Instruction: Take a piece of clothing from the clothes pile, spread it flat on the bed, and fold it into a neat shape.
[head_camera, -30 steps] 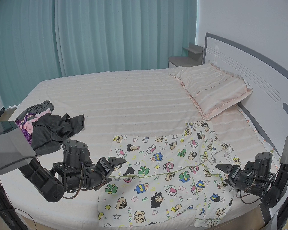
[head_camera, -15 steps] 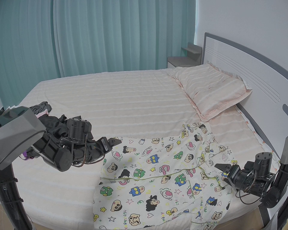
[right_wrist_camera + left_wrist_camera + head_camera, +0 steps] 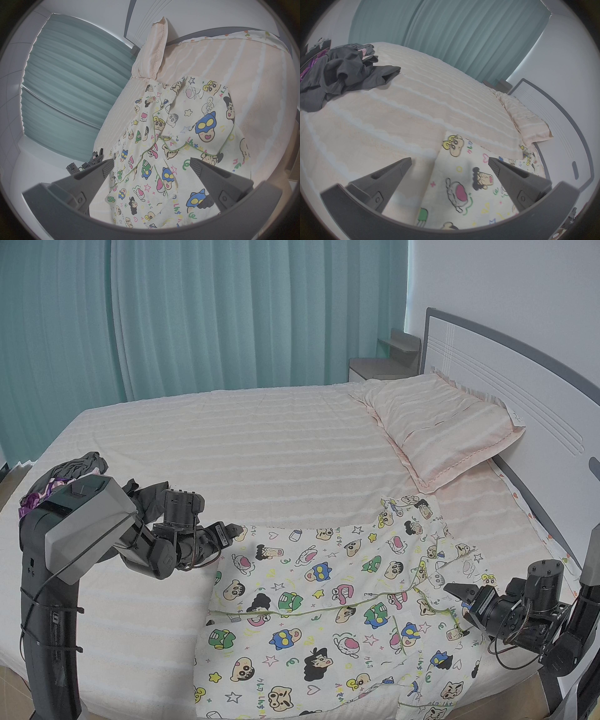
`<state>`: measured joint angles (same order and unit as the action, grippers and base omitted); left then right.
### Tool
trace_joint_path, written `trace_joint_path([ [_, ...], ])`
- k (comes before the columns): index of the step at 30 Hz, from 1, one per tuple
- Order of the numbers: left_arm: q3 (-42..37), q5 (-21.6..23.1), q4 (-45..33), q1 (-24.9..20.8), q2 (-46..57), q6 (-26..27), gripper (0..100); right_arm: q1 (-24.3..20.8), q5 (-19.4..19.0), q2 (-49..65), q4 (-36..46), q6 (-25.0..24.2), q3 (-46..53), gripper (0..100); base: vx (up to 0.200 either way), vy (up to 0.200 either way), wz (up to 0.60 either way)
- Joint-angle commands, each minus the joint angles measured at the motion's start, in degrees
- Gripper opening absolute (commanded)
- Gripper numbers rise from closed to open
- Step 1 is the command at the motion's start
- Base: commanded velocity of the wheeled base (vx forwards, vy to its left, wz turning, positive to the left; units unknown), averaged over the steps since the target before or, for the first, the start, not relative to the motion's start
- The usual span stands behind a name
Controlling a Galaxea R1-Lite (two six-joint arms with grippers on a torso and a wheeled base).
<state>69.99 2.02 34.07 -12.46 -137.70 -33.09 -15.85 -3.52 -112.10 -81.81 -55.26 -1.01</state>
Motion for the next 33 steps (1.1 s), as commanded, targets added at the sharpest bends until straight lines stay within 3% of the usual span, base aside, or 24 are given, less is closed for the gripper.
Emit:
trace_joint_path([
  [1,3.84,-0.35,-0.41,0.24,-4.59,-0.05,100,-0.41,0.01,-0.31,-0.02,-0.02,0.92,100,0.000,0.000,0.00],
  [23,11.84,-0.09,-3.05,-0.02,-9.60,-0.31,100,-0.24,0.10,-0.40,-0.02,-0.02,0.92,100,0.000,0.000,0.00],
  [24,12.19,-0.09,-3.31,-0.02,-9.78,-0.31,0,-0.32,0.10,-0.40,-0.02,-0.02,0.92,100,0.000,0.000,0.00],
  [33,14.04,-0.71,-4.19,0.07,-10.48,-0.31,0,-0.32,0.10,-1.19,-0.02,-0.02,0.92,100,0.000,0.000,0.00],
])
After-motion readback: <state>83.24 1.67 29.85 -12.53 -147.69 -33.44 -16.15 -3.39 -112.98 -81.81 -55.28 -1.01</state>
